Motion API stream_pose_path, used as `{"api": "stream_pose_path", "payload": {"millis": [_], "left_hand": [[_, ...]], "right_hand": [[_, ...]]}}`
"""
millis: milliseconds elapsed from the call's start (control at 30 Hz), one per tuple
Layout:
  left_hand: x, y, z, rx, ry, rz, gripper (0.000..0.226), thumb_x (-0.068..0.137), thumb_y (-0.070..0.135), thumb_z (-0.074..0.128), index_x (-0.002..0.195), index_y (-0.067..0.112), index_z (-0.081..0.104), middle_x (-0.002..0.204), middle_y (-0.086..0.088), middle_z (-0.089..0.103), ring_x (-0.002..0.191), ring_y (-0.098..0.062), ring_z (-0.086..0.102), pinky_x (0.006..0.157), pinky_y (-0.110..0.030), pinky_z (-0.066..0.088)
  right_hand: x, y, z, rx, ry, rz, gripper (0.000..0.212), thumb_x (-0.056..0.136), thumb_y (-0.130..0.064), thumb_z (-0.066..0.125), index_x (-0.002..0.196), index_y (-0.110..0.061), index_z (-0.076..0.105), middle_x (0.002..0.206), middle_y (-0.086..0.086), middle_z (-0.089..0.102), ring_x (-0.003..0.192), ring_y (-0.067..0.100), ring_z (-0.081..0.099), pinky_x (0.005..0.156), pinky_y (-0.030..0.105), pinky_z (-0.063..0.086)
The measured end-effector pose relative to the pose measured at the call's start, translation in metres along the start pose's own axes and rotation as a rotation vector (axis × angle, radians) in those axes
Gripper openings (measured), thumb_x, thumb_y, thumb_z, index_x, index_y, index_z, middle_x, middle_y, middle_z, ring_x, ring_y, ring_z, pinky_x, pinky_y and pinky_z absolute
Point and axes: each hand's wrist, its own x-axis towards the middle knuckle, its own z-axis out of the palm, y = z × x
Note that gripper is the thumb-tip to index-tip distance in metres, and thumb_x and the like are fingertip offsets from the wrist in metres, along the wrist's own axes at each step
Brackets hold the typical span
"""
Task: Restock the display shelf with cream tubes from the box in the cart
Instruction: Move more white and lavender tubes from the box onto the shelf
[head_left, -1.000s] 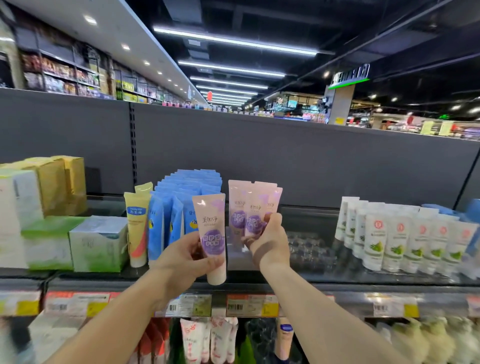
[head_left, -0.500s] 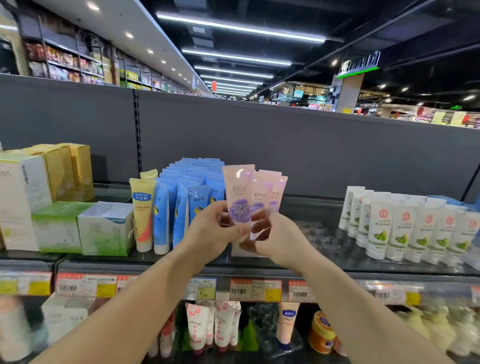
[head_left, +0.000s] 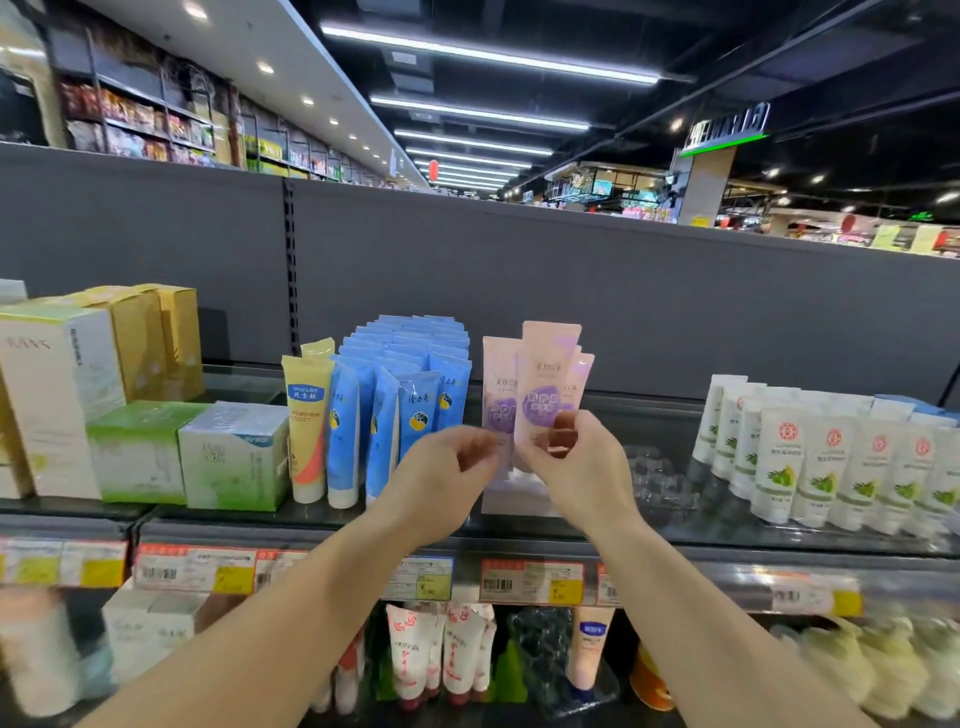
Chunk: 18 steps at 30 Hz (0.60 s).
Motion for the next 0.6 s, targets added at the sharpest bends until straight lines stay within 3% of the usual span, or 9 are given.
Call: {"api": "stream_pose_path", "payload": {"millis": [133,200,267,333,600], "left_hand": [[-0.012,-0.019,0.003,0.222,-0.081,0.049,0.035,0.098,0.020,0.051,0.132,0.027,0.056,0.116,0.009,0.065,0.103,-0.003,0.056,0.093,-0.018,0.044],[-0.012,-0.024,0.002,0.226,-0.071,0.085,0.033,0.097,0.023,0.053,0.129,0.028,0.058,0.109,0.012,0.065,0.098,-0.002,0.057,0.089,-0.016,0.046],[-0.011,-0.028,0.000,0.215,-0.073,0.104,0.030,0.096,0.024,0.055,0.126,0.028,0.061,0.101,0.016,0.065,0.091,0.000,0.059,0.075,-0.009,0.044],[-0.010,-0.031,-0.001,0.207,-0.080,0.115,0.027,0.096,0.025,0.056,0.122,0.030,0.063,0.098,0.017,0.066,0.089,0.002,0.060,0.070,-0.007,0.043],[-0.007,-0.040,-0.004,0.119,-0.103,0.118,0.029,0.094,0.023,0.058,0.121,0.031,0.064,0.107,0.018,0.069,0.099,0.003,0.061,0.089,-0.018,0.050]], "right_hand": [[-0.005,0.011,0.014,-0.092,0.019,0.034,0.027,0.083,-0.030,0.074,0.098,-0.027,0.052,0.093,-0.018,0.059,0.083,0.002,0.058,0.067,0.012,0.044],[-0.005,0.013,0.024,-0.206,0.080,0.053,0.027,0.083,-0.036,0.072,0.100,-0.025,0.054,0.099,-0.012,0.064,0.089,0.009,0.060,0.080,0.029,0.051],[-0.004,0.011,0.033,-0.364,0.153,0.056,0.028,0.084,-0.042,0.069,0.103,-0.024,0.057,0.101,-0.009,0.067,0.093,0.016,0.062,0.092,0.038,0.044],[-0.004,0.009,0.037,-0.418,0.192,0.071,0.029,0.085,-0.042,0.068,0.105,-0.025,0.057,0.103,-0.008,0.067,0.096,0.017,0.060,0.094,0.038,0.035],[-0.007,0.010,0.051,-0.454,0.191,0.201,0.042,0.079,-0.041,0.073,0.110,-0.025,0.049,0.103,-0.005,0.065,0.101,0.020,0.058,0.091,0.035,0.029]]}}
